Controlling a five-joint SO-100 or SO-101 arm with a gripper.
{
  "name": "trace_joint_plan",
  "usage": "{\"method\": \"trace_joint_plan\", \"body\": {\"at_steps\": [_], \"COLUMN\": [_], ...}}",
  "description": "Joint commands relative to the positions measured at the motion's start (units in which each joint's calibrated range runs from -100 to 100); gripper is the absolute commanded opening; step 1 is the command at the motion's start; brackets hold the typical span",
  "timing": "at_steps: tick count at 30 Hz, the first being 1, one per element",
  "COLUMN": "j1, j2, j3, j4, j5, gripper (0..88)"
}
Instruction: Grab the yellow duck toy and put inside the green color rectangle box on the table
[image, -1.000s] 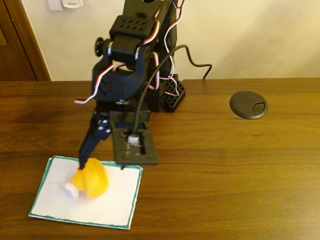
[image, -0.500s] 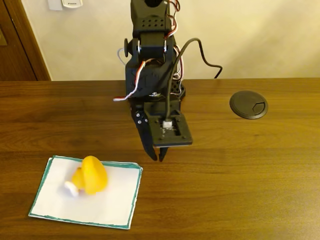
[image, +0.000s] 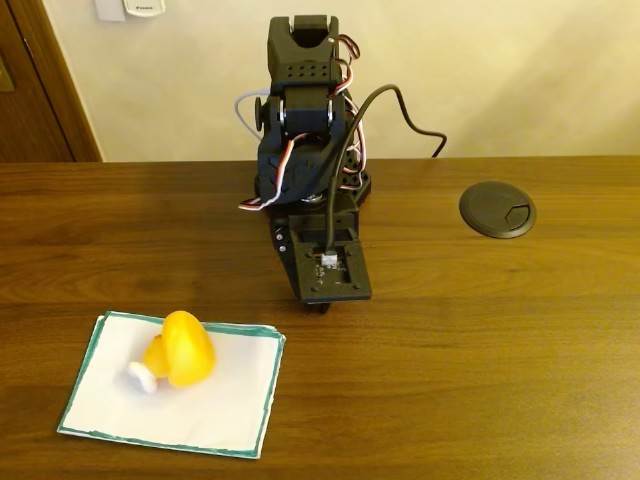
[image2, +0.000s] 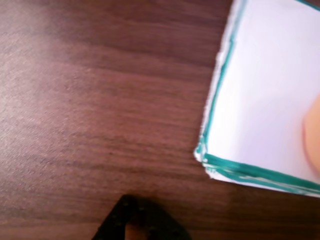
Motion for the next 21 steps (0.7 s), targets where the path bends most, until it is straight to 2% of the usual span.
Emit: {"method": "trace_joint_plan", "body": {"at_steps": [1,5,9,21], "j1": [-0.2,0.0,-4.8,-5.0], "j2": [0.0,0.0,0.0,0.0], "j3": [0.2,0.2,0.2,0.2], "j4": [-0.3,6.0,6.1,6.2], "j5": [0.1,-4.4,-4.8,-4.8], "gripper": [0.7,0.7,0.8,0.8]}}
